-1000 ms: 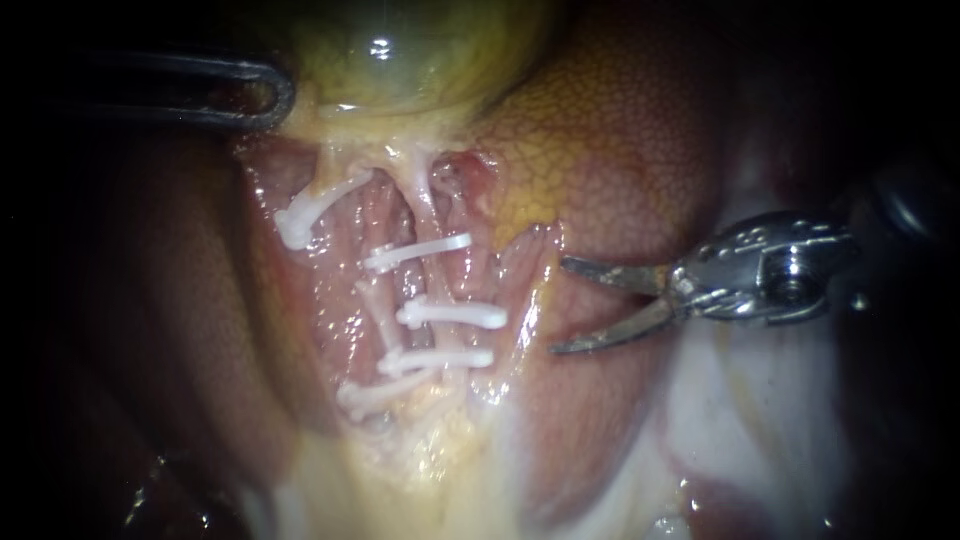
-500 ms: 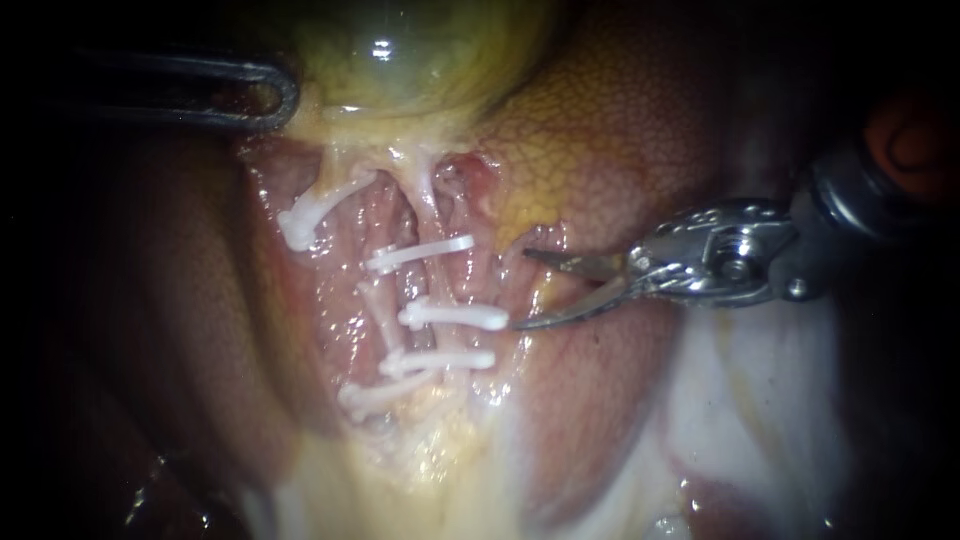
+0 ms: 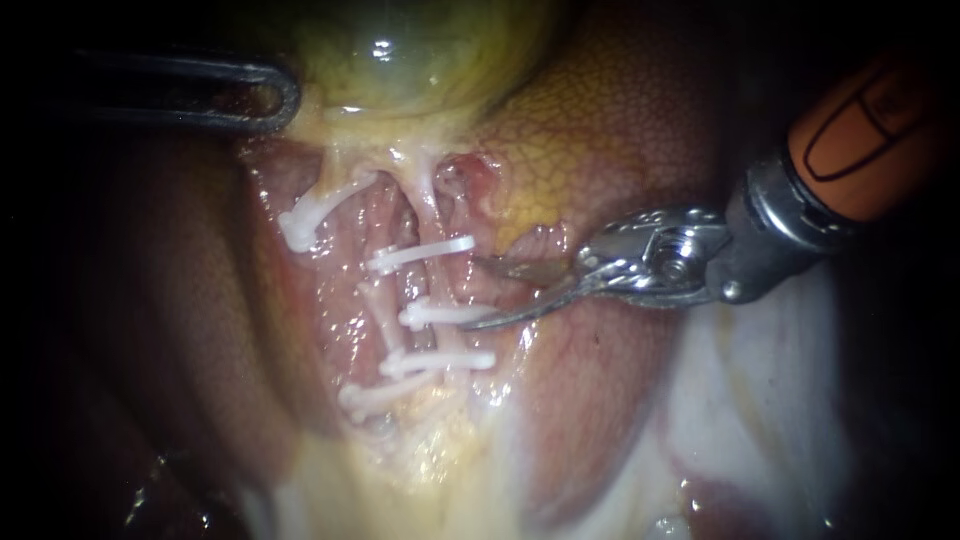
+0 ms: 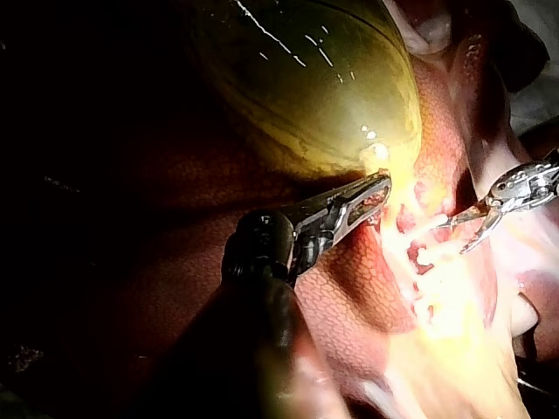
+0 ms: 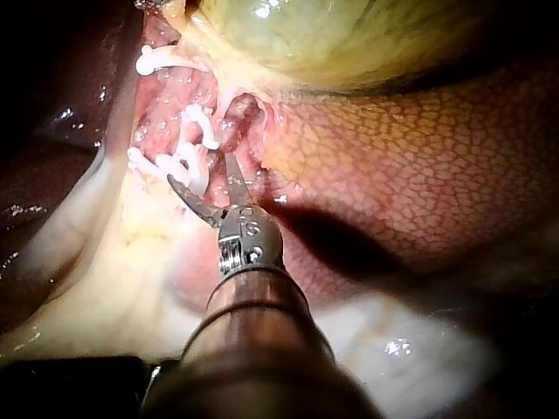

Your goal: Go to the cutting position right tube

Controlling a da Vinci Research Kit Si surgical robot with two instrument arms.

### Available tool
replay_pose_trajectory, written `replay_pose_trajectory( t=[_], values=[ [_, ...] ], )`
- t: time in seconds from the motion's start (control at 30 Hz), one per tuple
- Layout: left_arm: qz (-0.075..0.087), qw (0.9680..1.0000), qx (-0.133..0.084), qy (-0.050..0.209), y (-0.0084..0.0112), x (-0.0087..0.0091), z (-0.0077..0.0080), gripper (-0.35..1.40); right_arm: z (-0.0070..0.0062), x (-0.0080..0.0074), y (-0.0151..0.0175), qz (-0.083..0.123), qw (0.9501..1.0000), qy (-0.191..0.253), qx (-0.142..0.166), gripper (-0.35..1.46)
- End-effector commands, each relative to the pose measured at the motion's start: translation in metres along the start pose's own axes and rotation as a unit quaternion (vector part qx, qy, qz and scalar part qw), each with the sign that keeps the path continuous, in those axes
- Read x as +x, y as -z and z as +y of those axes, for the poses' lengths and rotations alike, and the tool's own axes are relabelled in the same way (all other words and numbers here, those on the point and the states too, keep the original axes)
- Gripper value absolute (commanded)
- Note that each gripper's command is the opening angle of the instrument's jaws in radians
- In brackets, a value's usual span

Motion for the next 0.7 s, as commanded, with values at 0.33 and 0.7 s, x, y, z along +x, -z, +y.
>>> replay_pose_trajectory(
  t=[0.33,0.7],
  values=[
    [0.000,1.0000,0.000,0.000,0.0000,0.0000,-0.0001,-0.35,0.0006,0.0002,-0.0013,0.018,0.9988,0.011,0.044,1.18],
    [0.000,1.0000,0.000,0.000,0.0001,0.0000,-0.0001,-0.35,0.0015,0.0010,-0.0028,0.045,0.9923,0.044,0.106,1.11]
  ],
)
